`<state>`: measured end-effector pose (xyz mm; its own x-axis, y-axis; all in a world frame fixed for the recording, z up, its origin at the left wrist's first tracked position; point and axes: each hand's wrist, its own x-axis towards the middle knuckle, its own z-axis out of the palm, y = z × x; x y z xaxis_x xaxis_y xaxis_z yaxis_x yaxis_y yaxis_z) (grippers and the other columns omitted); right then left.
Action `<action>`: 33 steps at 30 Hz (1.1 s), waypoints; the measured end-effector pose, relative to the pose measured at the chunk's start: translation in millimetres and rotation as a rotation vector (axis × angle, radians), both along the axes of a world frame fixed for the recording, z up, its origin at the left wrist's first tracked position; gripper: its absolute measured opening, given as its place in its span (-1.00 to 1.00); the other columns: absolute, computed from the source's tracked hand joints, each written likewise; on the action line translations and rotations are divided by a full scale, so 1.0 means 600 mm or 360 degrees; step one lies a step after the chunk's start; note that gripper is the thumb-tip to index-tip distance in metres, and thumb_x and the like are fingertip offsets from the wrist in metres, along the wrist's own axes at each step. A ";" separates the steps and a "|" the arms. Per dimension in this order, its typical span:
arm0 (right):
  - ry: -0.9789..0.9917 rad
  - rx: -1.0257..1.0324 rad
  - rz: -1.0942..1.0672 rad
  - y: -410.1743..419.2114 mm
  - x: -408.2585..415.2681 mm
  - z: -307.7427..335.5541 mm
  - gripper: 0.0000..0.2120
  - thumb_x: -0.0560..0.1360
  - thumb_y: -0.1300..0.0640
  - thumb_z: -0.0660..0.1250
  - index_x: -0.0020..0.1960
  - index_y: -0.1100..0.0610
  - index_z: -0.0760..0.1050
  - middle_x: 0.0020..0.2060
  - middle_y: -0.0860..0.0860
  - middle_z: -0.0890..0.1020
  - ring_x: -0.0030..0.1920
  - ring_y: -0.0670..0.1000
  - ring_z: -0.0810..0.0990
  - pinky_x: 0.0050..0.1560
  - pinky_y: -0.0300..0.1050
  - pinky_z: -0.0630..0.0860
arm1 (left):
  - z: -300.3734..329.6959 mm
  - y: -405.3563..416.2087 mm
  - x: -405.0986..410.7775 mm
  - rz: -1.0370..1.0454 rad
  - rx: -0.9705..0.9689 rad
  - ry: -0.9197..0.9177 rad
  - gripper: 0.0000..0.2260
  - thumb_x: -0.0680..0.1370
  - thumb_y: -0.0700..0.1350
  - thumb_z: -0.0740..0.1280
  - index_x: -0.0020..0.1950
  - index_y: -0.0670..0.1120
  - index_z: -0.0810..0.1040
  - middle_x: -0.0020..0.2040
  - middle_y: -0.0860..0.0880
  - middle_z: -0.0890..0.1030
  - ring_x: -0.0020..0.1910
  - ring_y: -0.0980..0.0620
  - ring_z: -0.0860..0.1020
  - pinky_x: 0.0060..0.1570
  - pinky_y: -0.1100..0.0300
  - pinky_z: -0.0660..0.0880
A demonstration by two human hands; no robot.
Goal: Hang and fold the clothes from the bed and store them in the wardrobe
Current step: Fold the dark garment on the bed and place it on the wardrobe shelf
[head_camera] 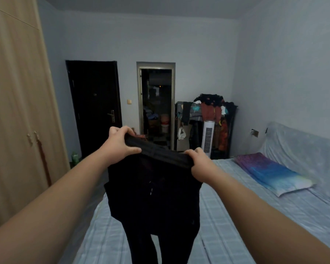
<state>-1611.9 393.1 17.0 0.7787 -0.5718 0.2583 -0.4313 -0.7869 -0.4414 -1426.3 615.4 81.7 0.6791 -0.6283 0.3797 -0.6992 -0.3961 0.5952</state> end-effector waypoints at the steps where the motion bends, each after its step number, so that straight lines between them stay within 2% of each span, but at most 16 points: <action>1: -0.0094 0.0074 -0.0045 -0.011 -0.003 0.009 -0.50 0.48 0.35 0.18 0.31 -0.07 0.49 0.14 -0.01 0.42 0.18 0.11 0.48 0.19 -0.02 0.48 | -0.008 0.006 0.011 0.0010 0.0082 -0.0025 -0.54 0.39 0.04 0.58 0.18 0.08 0.44 0.19 0.04 0.23 0.05 0.06 0.39 0.07 0.18 0.36; 4: -0.0499 0.0385 -0.0152 -0.035 -0.012 0.029 -0.54 0.40 0.36 0.14 -0.01 -0.11 0.63 0.07 -0.05 0.60 0.10 0.07 0.57 0.05 0.01 0.57 | -0.031 0.014 0.036 0.0032 0.0233 -0.0161 -0.65 0.40 0.03 0.56 0.06 0.11 0.47 0.06 0.06 0.35 0.01 0.05 0.46 0.01 0.18 0.41; 6: -0.0647 0.0498 -0.0183 -0.035 -0.014 0.044 -0.54 0.37 0.33 0.13 -0.03 -0.12 0.64 0.03 -0.04 0.64 0.00 0.09 0.61 -0.12 -0.01 0.59 | -0.041 0.012 0.042 0.0074 0.0198 -0.0297 -0.81 0.49 -0.02 0.49 -0.03 0.08 0.49 -0.03 0.04 0.41 -0.05 0.00 0.50 -0.10 0.16 0.44; 8: -0.0618 0.0286 -0.0270 -0.031 -0.019 0.058 -0.60 0.40 0.24 0.17 0.00 -0.14 0.63 0.05 -0.07 0.59 -0.01 0.07 0.58 -0.12 0.01 0.59 | -0.042 0.014 0.052 0.0149 0.0153 -0.0343 -0.87 0.55 -0.12 0.39 -0.01 0.08 0.49 -0.02 0.02 0.42 -0.08 0.00 0.51 -0.16 0.16 0.44; 10: -0.0530 0.0037 -0.0368 -0.031 -0.026 0.063 -0.67 0.46 0.20 0.21 0.05 -0.13 0.61 0.03 -0.07 0.56 -0.01 0.04 0.56 -0.12 -0.02 0.56 | -0.041 0.023 0.065 0.0232 0.0216 -0.0295 -0.81 0.57 -0.19 0.33 0.05 0.12 0.47 0.06 0.03 0.39 -0.12 0.03 0.50 -0.20 0.18 0.46; 11: -0.0546 0.0100 -0.0374 -0.033 -0.026 0.065 -0.69 0.49 0.22 0.21 0.07 -0.09 0.61 0.01 -0.06 0.58 -0.05 0.04 0.59 -0.17 -0.04 0.56 | -0.042 0.027 0.071 0.0256 0.0296 -0.0295 -0.78 0.57 -0.18 0.32 0.09 0.14 0.45 0.09 0.05 0.37 -0.13 0.04 0.51 -0.19 0.16 0.50; 14: -0.0675 0.0669 -0.0317 -0.030 -0.014 0.068 -0.63 0.53 0.34 0.11 0.08 0.00 0.59 -0.05 0.02 0.59 -0.16 0.15 0.67 -0.36 -0.08 0.61 | -0.043 0.034 0.080 0.0281 0.0599 -0.0364 -0.81 0.57 -0.10 0.33 0.13 0.13 0.44 0.04 0.05 0.46 -0.13 0.03 0.55 -0.10 0.08 0.58; 16: -0.0837 0.1046 -0.0349 -0.023 -0.012 0.072 -0.58 0.54 0.40 0.02 0.06 0.05 0.57 -0.01 0.09 0.55 -0.12 0.24 0.66 -0.33 -0.01 0.65 | -0.042 0.043 0.087 0.0387 0.0738 -0.0374 -0.85 0.53 -0.11 0.40 0.06 0.01 0.49 -0.02 0.00 0.56 -0.12 0.02 0.55 -0.12 0.11 0.53; 18: -0.1133 0.1529 -0.0367 -0.022 -0.015 0.073 -0.62 0.58 0.39 -0.02 0.00 0.14 0.54 0.00 0.18 0.51 -0.07 0.28 0.61 -0.18 0.16 0.67 | -0.049 0.062 0.107 0.0502 0.0614 -0.0061 -0.81 0.45 -0.23 0.47 -0.10 -0.10 0.45 -0.15 -0.06 0.56 -0.21 -0.03 0.55 -0.18 0.10 0.49; 20: -0.1235 0.1807 -0.0364 -0.018 -0.019 0.075 -0.67 0.61 0.38 -0.02 -0.02 0.20 0.51 -0.04 0.22 0.50 -0.07 0.28 0.58 -0.11 0.24 0.64 | -0.063 0.074 0.112 0.0370 0.0232 0.0522 -0.86 0.54 -0.38 0.23 -0.13 -0.17 0.42 -0.14 -0.20 0.55 -0.26 -0.15 0.61 -0.18 -0.09 0.60; 22: -0.1063 0.1799 -0.0289 0.001 -0.012 0.082 -0.67 0.59 0.38 -0.01 -0.02 0.18 0.50 -0.05 0.21 0.51 -0.08 0.27 0.60 -0.15 0.21 0.64 | -0.076 0.064 0.084 0.0104 0.0160 0.0802 -0.75 0.57 -0.43 0.11 0.02 -0.15 0.49 0.02 -0.24 0.55 -0.13 -0.24 0.66 -0.19 -0.19 0.65; 24: -0.0860 0.1702 -0.0173 0.026 0.006 0.087 -0.67 0.59 0.37 -0.02 -0.02 0.15 0.50 -0.04 0.19 0.51 -0.06 0.25 0.61 -0.14 0.19 0.65 | -0.089 0.032 0.035 -0.0230 0.0286 0.0825 -0.65 0.58 -0.36 0.23 0.23 0.03 0.51 0.17 -0.12 0.51 0.02 -0.15 0.66 -0.14 -0.06 0.67; 27: -0.0783 0.1653 -0.0037 0.052 0.026 0.090 -0.63 0.58 0.37 -0.03 0.03 0.15 0.53 -0.02 0.19 0.55 -0.02 0.23 0.63 -0.08 0.20 0.66 | -0.117 -0.028 -0.025 -0.0605 0.0416 0.0633 -0.38 0.55 -0.17 0.40 0.47 0.33 0.28 0.39 0.12 0.36 0.19 0.06 0.57 0.06 0.10 0.63; 30: -0.0852 0.1666 0.0078 0.057 0.026 0.097 -0.60 0.58 0.36 0.02 0.09 0.13 0.60 -0.02 0.19 0.65 -0.02 0.20 0.68 -0.09 0.13 0.66 | -0.130 -0.073 -0.055 -0.0699 0.0318 0.0494 -0.11 0.44 -0.02 0.53 0.53 0.40 0.02 0.51 0.18 0.20 0.43 0.07 0.35 0.25 0.13 0.50; 32: -0.0864 0.1648 0.0194 0.059 0.017 0.106 -0.61 0.58 0.36 0.05 0.06 0.14 0.63 -0.08 0.18 0.67 -0.05 0.18 0.69 -0.08 0.12 0.67 | -0.122 -0.090 -0.066 -0.0737 0.0306 0.0531 -0.09 0.38 0.03 0.58 0.53 0.37 0.07 0.49 0.18 0.29 0.40 0.12 0.39 0.28 0.16 0.47; 33: -0.0891 0.1645 0.0242 0.060 0.012 0.111 -0.61 0.57 0.38 0.05 0.03 0.15 0.63 -0.10 0.18 0.66 -0.05 0.18 0.68 -0.06 0.13 0.67 | -0.117 -0.094 -0.070 -0.0756 0.0331 0.0521 -0.16 0.39 0.03 0.57 0.50 0.32 0.15 0.39 0.20 0.41 0.28 0.20 0.47 0.19 0.24 0.49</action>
<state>-1604.5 429.0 83.6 0.7821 -0.6208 0.0547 0.0914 0.0275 -0.9954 -1468.1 559.2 11.5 0.3675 -0.9293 0.0354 -0.6215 -0.2171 0.7527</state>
